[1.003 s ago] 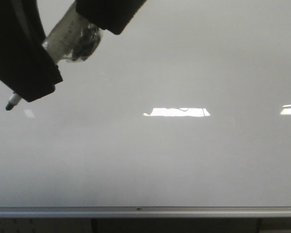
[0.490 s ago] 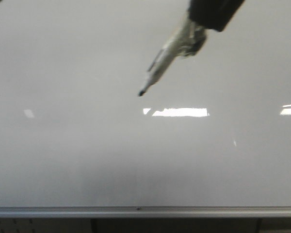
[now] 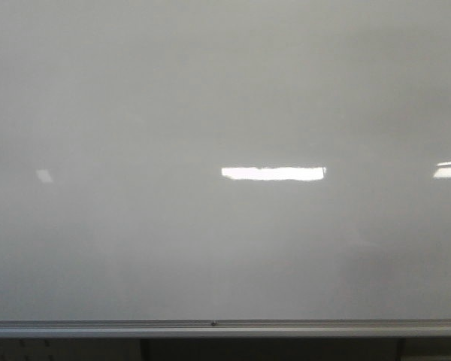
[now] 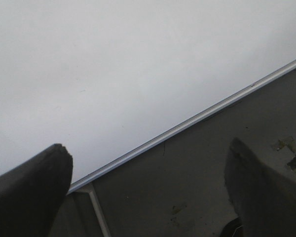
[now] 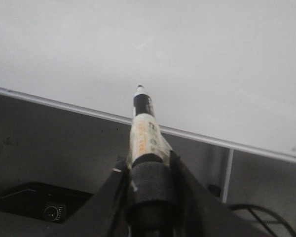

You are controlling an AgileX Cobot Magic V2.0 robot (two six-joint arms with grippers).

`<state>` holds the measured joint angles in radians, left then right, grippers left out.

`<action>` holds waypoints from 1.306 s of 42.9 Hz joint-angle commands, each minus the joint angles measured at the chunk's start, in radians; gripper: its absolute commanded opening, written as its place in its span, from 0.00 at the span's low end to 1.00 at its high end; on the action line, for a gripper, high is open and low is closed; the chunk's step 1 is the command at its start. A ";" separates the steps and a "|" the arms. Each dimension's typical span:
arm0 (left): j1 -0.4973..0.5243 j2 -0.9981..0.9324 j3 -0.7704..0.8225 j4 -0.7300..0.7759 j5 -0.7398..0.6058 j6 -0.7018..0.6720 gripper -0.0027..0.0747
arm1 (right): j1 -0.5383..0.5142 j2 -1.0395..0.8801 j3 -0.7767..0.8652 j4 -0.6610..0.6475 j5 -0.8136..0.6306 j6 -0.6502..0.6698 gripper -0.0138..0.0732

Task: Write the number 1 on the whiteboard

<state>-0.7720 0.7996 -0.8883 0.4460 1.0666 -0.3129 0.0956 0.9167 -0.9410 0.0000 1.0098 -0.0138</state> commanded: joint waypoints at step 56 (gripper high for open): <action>0.595 -0.005 0.018 -0.490 -0.069 0.365 0.36 | -0.138 0.224 -0.116 0.066 -0.410 0.036 0.07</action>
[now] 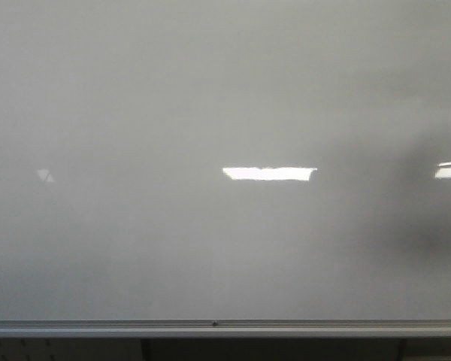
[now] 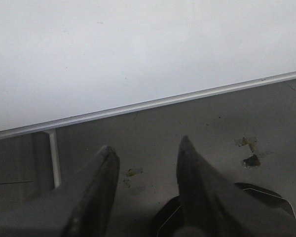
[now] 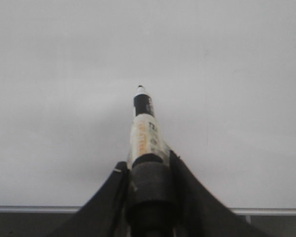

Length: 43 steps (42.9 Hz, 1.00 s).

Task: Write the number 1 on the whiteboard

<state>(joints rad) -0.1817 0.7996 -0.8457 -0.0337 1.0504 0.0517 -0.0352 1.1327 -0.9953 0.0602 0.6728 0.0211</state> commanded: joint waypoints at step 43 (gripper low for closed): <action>0.004 -0.005 -0.024 -0.011 -0.053 0.001 0.34 | -0.007 0.239 -0.194 0.006 0.037 -0.003 0.07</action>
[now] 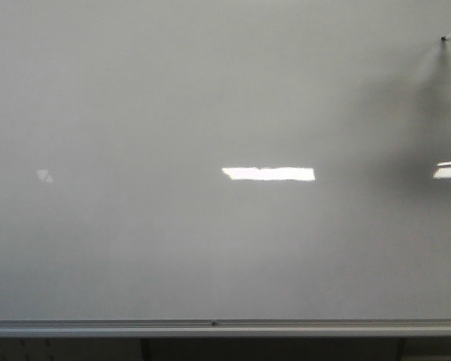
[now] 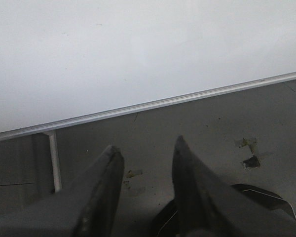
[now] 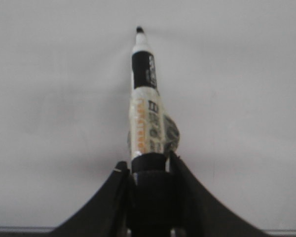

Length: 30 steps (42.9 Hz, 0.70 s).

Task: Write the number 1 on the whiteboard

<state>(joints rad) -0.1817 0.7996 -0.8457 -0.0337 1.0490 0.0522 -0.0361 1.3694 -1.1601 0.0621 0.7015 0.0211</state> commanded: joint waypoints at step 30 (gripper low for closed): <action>0.004 -0.005 -0.024 -0.011 -0.060 0.002 0.34 | 0.003 -0.005 -0.031 0.005 0.164 -0.037 0.07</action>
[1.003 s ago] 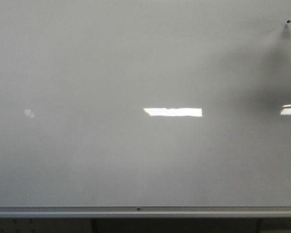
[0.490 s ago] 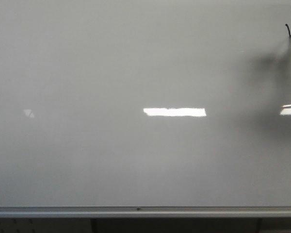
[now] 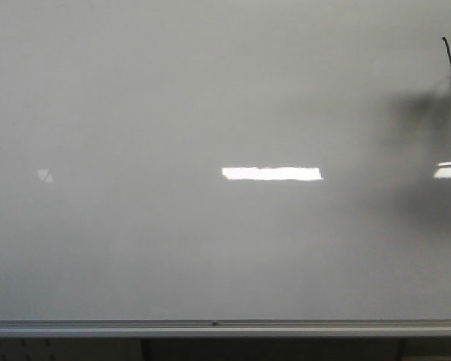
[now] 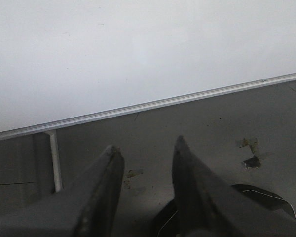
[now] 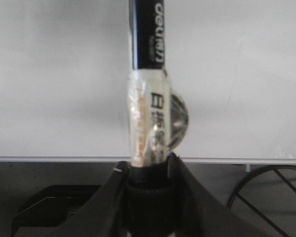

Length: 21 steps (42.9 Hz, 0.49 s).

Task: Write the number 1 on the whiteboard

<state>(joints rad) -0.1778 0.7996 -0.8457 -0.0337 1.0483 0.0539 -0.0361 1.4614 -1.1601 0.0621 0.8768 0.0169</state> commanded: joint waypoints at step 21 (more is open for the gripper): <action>-0.223 0.036 -0.155 -0.295 -0.013 0.451 0.35 | 0.296 -0.296 -0.013 0.399 0.432 -0.737 0.07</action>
<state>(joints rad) -0.3421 0.8167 -0.9432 -0.2816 1.0736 0.4628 0.2133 1.1885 -1.1576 0.3753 1.2352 -0.6139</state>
